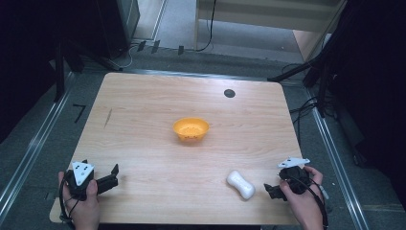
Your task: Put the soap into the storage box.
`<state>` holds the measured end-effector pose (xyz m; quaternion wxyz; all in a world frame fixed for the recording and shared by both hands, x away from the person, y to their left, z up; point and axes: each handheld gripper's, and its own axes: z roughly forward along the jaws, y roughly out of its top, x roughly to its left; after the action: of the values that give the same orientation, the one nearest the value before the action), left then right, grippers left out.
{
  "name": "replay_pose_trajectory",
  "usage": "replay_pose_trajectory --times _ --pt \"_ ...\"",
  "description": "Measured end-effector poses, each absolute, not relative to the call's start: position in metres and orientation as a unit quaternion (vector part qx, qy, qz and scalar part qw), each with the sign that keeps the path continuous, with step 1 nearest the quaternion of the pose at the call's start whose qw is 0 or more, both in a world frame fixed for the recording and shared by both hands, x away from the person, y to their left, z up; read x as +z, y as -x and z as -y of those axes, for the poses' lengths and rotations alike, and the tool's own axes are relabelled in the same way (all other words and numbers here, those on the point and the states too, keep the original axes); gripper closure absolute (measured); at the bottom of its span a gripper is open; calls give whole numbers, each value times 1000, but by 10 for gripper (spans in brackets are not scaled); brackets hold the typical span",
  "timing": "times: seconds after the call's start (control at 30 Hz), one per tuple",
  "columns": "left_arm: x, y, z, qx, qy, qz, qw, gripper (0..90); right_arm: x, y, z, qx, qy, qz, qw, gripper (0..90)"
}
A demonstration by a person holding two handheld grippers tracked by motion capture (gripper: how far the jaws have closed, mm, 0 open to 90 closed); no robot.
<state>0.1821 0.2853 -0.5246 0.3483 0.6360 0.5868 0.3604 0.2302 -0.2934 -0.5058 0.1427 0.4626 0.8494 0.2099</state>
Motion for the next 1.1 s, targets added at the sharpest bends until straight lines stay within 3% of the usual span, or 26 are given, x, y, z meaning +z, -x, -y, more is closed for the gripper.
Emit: replay_pose_trajectory --times 1.1 --pt "-525 -183 -285 361 -641 -586 341 2 -493 -227 269 213 -454 -858 113 5"
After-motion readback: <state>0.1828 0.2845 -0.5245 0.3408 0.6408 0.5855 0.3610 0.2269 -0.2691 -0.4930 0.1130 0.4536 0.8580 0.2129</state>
